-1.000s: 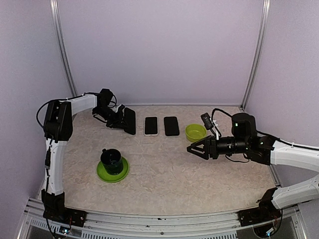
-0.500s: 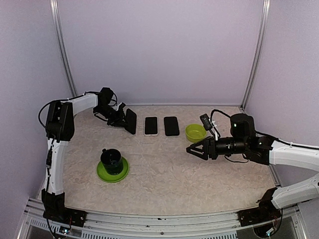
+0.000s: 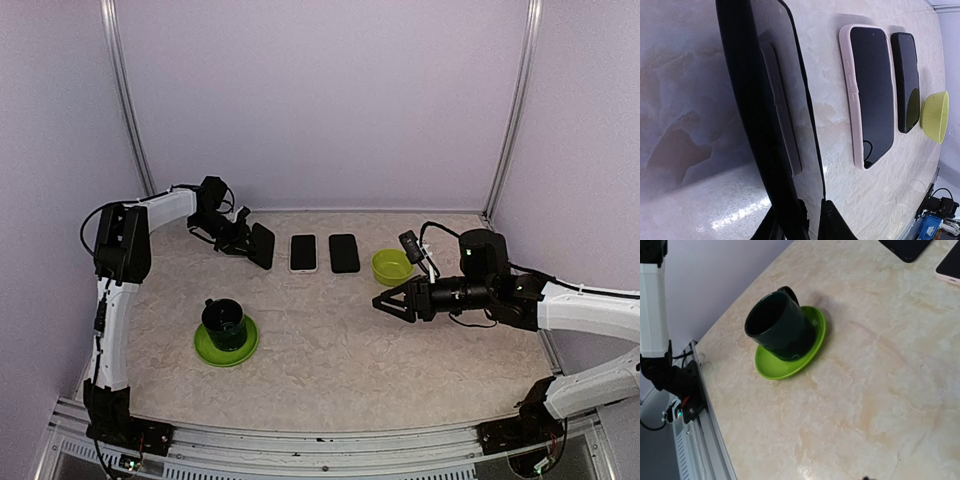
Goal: Put the phone into the phone case
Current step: Place the phone with the phone case at the center of the board, then reset both arms
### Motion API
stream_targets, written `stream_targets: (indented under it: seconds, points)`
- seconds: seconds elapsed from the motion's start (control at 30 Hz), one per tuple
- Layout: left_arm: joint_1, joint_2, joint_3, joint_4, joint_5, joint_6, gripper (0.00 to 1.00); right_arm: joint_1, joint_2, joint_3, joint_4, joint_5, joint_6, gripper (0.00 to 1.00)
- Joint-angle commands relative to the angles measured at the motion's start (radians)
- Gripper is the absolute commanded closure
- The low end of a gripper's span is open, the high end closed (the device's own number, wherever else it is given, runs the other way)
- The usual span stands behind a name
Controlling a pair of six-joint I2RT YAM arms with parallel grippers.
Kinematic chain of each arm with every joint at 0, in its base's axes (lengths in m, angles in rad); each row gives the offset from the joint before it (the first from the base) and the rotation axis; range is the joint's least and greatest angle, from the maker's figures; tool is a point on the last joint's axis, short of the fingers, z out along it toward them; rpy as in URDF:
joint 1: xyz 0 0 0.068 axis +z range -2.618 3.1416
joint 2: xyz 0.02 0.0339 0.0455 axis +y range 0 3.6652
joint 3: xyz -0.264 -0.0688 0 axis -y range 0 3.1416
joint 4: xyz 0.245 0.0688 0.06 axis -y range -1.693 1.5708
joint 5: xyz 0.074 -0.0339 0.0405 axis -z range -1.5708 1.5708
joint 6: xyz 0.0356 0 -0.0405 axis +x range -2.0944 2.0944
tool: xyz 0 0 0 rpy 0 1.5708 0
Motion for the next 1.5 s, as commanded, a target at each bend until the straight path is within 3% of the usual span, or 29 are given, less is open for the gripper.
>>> stream_targets:
  seconds: [0.0, 0.53, 0.87, 1.07, 1.3, 1.47]
  points:
    - [0.01, 0.011, 0.033, 0.016, -0.011, 0.006, 0.74, -0.005, 0.009, -0.002, 0.031, -0.01, 0.004, 0.48]
    - [0.043, 0.023, 0.033, 0.037, -0.064, 0.001, 0.61, -0.005, 0.002, -0.008, 0.028, -0.011, 0.004, 0.48]
    - [0.043, 0.025, 0.03, 0.106, -0.225, -0.036, 0.55, -0.005, 0.006, -0.005, 0.026, -0.013, 0.006, 0.48]
    - [0.043, 0.019, -0.005, 0.165, -0.242, -0.062, 0.52, -0.005, -0.012, -0.006, 0.019, -0.009, 0.001, 0.44]
    - [0.026, 0.052, -0.008, 0.185, -0.223, -0.063, 0.51, -0.005, -0.03, -0.009, 0.015, 0.001, -0.004, 0.32]
    - [0.001, 0.067, -0.006, 0.19, -0.211, -0.057, 0.5, -0.005, -0.031, -0.004, 0.013, 0.011, -0.008, 0.3]
